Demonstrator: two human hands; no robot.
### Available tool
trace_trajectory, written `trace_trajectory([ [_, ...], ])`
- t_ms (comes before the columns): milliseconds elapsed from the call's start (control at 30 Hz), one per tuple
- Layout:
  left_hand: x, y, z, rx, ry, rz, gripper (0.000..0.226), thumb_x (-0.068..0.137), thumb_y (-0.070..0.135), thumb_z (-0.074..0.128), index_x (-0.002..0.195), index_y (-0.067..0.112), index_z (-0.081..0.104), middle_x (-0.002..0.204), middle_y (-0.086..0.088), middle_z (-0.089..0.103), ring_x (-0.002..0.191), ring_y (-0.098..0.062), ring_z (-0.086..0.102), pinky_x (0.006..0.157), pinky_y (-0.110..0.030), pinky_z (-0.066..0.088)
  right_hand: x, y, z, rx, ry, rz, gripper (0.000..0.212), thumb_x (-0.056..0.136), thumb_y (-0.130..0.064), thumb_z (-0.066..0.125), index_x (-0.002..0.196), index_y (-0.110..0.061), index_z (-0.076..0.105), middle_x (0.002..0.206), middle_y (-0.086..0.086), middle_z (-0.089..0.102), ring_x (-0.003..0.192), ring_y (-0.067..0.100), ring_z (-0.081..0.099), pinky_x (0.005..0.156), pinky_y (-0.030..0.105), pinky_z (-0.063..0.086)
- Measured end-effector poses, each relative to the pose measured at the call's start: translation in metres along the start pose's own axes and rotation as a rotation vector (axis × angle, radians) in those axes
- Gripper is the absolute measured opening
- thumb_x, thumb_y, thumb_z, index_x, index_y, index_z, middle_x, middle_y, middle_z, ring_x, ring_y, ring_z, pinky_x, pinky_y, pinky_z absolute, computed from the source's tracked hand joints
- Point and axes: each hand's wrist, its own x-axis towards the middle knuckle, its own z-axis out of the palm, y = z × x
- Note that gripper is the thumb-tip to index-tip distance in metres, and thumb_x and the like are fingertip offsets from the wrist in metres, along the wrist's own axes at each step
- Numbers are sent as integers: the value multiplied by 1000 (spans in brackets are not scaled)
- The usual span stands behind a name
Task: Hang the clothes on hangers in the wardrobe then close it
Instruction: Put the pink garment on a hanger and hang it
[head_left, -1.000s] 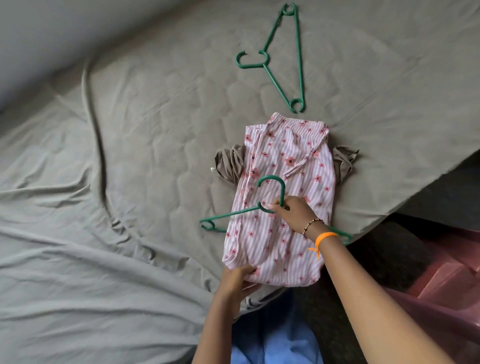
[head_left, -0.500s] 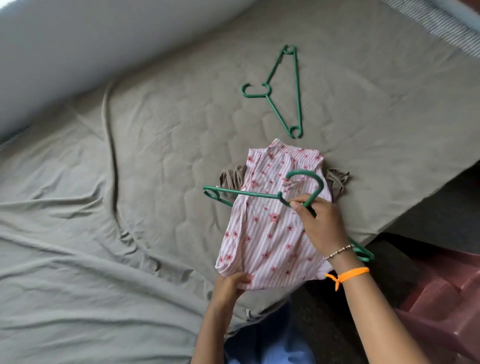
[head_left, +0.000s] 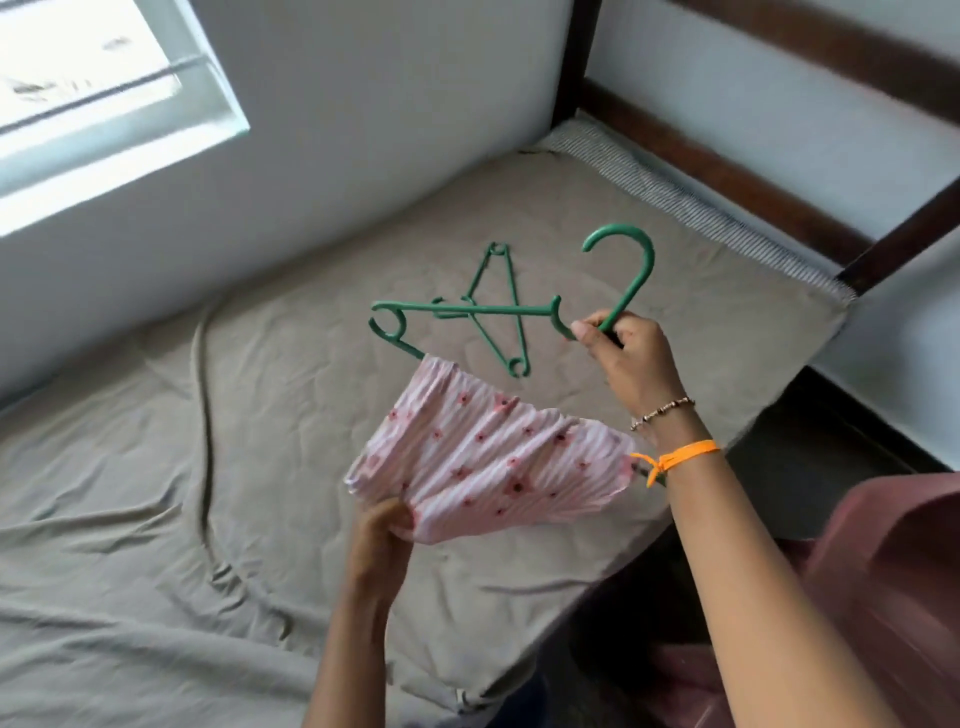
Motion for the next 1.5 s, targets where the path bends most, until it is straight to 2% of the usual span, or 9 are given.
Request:
trace_trajectory([
  [133, -4, 4, 39, -363, -257, -79, 64, 44, 37, 91, 100, 15, 66, 100, -6, 71, 93, -20, 67, 86, -34, 52, -11, -51, -11, 261, -47, 34, 20, 94, -9, 53, 79, -8, 65, 37, -16, 31, 33, 0, 25, 38, 8, 21],
  [267, -17, -16, 92, 191, -362, -204, 71, 48, 44, 86, 108, 17, 60, 99, -3, 68, 85, -15, 66, 69, -26, 53, -11, -95, -31, 330, -7, 4, 18, 95, -10, 52, 80, -10, 62, 36, -16, 34, 31, -1, 25, 34, 11, 20],
  [400, -25, -16, 122, 213, -440, -76, 41, 81, 17, 68, 120, 6, 59, 116, -7, 67, 103, -19, 65, 87, -28, 54, -11, -120, -64, 363, 102, -45, 21, 96, -11, 51, 77, -13, 62, 38, -16, 33, 32, -1, 24, 34, 12, 18],
  [833, -28, -1, 122, 359, -555, -77, 25, 91, 12, 55, 108, -4, 65, 99, -14, 71, 80, -19, 70, 66, -26, 55, -24, -164, -131, 239, 346, -74, 25, 94, -13, 54, 102, 7, 65, 36, -17, 43, 33, -3, 35, 36, 9, 28],
  [1000, -28, -4, 125, 804, -569, -134, 19, 91, 11, 59, 104, -3, 62, 83, -9, 65, 61, -8, 61, 55, -17, 48, -41, -176, -140, 158, 326, -108, 28, 95, -12, 53, 105, 12, 62, 47, -12, 45, 33, -6, 41, 36, 8, 30],
  [1100, -24, 9, 151, 1075, -368, 114, 26, 86, 5, 66, 107, 5, 49, 90, -9, 55, 76, -14, 54, 67, -18, 46, -51, -181, -148, 67, 319, -146, 25, 94, -15, 55, 98, 7, 67, 53, -8, 41, 34, -2, 37, 36, 9, 28],
  [1233, -45, 63, 204, 789, -281, 487, 64, 88, 25, 65, 140, 4, 34, 136, -7, 42, 124, -18, 44, 102, -29, 41, -64, -185, -166, 85, 249, -135, 20, 95, -16, 54, 94, -2, 68, 58, -3, 35, 36, 1, 27, 36, 10, 20],
  [1367, -67, 100, 248, 822, -433, 709, 14, 91, 20, 62, 99, 14, 53, 91, 1, 52, 67, 8, 52, 56, -8, 39, -73, -183, -177, 107, 179, -114, 20, 95, -19, 54, 87, -8, 69, 47, -12, 35, 38, 1, 25, 38, 12, 18],
  [1500, -66, 100, 259, 1123, -247, 1043, 43, 84, 30, 69, 60, 15, 36, 61, 8, 38, 58, -12, 35, 58, -29, 23, -78, -178, -186, 116, 235, -115, 20, 94, -19, 55, 82, -12, 69, 52, -7, 34, 39, 1, 25, 37, 13, 19],
])
